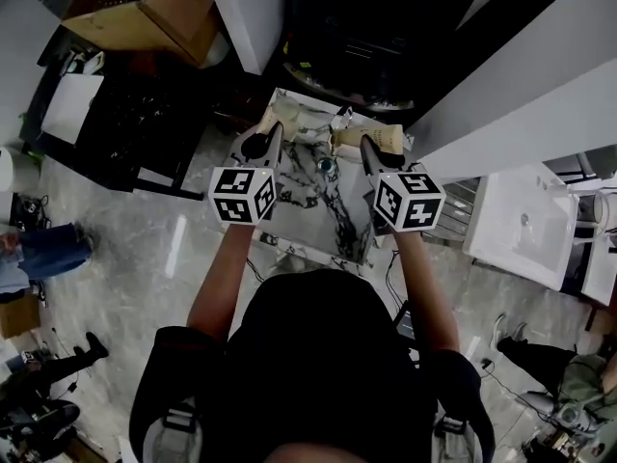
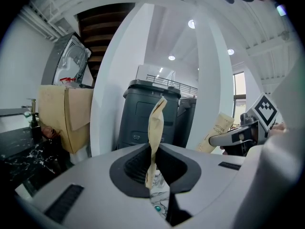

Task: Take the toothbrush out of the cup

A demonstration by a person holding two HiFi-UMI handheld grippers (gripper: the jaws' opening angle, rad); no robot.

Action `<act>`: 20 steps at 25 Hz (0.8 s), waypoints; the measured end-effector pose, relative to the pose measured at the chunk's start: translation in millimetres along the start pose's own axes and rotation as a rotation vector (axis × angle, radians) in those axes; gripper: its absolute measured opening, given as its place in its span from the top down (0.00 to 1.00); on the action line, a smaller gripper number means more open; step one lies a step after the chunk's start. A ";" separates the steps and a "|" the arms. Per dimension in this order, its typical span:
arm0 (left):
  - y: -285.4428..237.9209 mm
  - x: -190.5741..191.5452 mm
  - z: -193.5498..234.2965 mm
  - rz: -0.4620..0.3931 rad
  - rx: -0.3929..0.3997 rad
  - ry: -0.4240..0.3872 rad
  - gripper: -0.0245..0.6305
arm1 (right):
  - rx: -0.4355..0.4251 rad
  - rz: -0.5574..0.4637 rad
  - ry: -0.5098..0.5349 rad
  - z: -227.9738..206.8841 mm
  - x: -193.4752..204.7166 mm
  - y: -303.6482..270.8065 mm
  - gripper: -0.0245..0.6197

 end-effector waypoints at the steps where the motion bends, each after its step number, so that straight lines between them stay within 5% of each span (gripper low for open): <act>1: 1.3 -0.3 -4.8 -0.001 -0.004 0.000 0.90 | -0.005 -0.003 0.000 -2.3 0.1 2.8 0.87; 20: 17.0 -6.3 -120.0 -0.029 -0.027 -0.040 0.90 | -0.075 -0.061 -0.011 -64.9 5.3 80.6 0.87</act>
Point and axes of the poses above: the fingertips, and each gripper's own axes: y backward along the fingers, z to its left, x out of its underside, the point moved 10 cm from there along y, backward along the fingers, and after that the axes turned 7 degrees about -y, right-handed, at the moved point
